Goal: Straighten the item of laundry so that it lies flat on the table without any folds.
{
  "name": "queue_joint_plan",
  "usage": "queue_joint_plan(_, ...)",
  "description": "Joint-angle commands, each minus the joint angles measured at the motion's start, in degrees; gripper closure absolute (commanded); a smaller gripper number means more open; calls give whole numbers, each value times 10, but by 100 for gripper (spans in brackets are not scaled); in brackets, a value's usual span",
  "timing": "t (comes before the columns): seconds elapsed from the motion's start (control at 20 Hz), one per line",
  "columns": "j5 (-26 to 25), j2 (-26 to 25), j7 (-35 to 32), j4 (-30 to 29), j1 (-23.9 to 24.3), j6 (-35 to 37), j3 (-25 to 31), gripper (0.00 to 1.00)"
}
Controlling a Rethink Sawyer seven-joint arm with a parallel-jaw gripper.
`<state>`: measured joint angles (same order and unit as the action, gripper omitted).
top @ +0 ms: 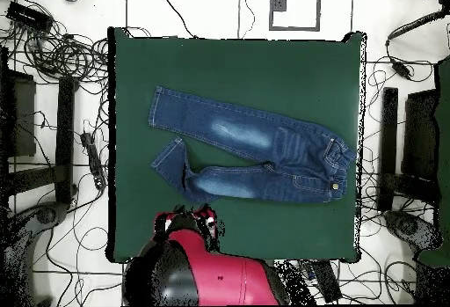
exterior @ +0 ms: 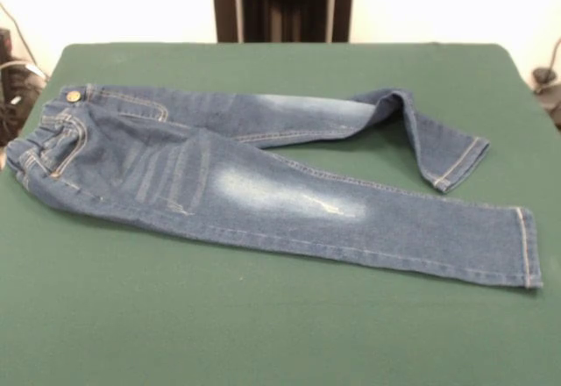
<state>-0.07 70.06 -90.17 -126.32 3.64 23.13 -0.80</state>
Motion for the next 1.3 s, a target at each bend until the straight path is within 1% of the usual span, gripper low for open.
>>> queue_joint_plan(0.05,1,-115,-101,5,7,-92,42,0)
queue_joint_plan(0.2,5,-158,-110,21,1,-129,41,0)
queue_joint_plan(0.3,8,-174,-119,28,-11,-145,34,0)
queue_joint_plan(0.4,16,-196,-122,34,-11,-161,39,0)
queue_joint_plan(0.45,21,-219,-126,44,-15,-174,41,0)
queue_joint_plan(0.65,34,-255,-131,74,-28,-189,33,0)
queue_joint_plan(0.8,40,-300,-132,93,-21,-217,43,0)
queue_joint_plan(0.9,43,-325,-130,113,-25,-226,37,0)
queue_joint_plan(1.05,48,-357,-136,128,-33,-250,35,0)
queue_joint_plan(1.2,62,-371,-144,134,-42,-253,37,0)
queue_joint_plan(1.3,86,-371,-157,142,-66,-241,27,0)
